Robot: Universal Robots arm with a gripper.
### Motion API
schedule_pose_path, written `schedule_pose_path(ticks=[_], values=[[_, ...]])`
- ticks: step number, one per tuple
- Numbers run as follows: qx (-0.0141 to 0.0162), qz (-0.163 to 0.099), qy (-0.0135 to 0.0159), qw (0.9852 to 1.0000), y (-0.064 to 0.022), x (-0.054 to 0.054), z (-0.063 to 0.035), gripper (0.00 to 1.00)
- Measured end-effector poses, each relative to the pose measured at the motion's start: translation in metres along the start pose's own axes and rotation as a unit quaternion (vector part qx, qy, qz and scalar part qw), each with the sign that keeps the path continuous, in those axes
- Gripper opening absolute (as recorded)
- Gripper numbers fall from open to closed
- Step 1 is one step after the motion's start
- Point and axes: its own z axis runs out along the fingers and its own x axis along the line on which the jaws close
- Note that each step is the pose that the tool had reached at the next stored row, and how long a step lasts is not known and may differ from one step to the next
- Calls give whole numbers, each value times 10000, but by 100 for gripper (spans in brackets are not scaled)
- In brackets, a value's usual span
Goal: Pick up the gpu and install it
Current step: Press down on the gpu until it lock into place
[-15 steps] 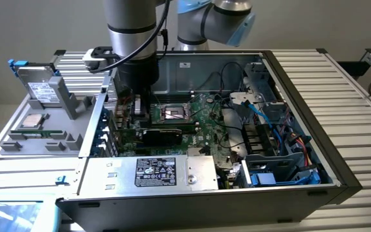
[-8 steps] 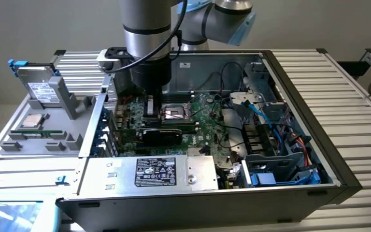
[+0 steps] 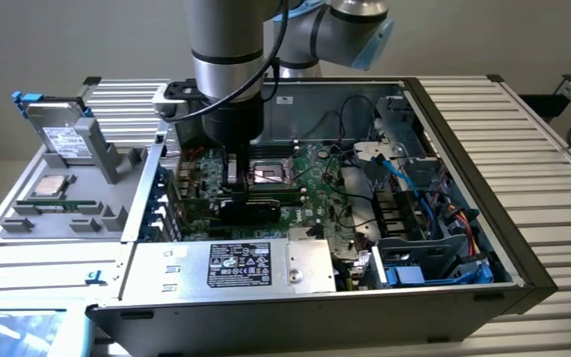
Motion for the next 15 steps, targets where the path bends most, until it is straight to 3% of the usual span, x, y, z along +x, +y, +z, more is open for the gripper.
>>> schedule_pose_path(ticks=[3, 10, 15], values=[[-11, 3, -19, 10000, -1, 0, -53, 12], [-32, 13, -11, 10000, 2, 33, -373, 12], [-32, 10, -9, 10000, 2, 35, -392, 12]])
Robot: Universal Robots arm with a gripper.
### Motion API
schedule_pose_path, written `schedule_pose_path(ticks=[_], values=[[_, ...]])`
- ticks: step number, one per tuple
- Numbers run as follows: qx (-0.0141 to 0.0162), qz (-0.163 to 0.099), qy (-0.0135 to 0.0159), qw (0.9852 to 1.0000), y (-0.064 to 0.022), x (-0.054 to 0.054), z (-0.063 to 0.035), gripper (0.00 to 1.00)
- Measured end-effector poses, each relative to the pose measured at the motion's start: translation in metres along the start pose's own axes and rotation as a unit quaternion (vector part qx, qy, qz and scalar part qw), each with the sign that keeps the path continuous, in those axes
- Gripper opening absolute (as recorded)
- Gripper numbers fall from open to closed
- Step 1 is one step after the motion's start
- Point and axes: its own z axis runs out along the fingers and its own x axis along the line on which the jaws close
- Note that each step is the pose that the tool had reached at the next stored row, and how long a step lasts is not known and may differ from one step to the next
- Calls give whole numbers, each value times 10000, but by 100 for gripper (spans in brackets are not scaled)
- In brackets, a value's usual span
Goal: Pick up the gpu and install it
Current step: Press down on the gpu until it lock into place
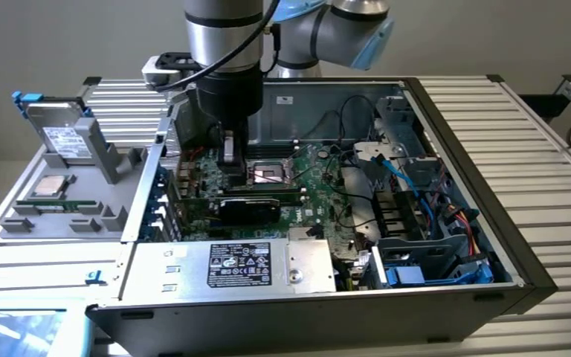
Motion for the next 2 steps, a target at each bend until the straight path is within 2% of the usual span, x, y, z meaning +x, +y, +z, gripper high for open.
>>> schedule_pose_path(ticks=[2], values=[[0, 0, 0, 10000, 0, 0, 0, 12]])
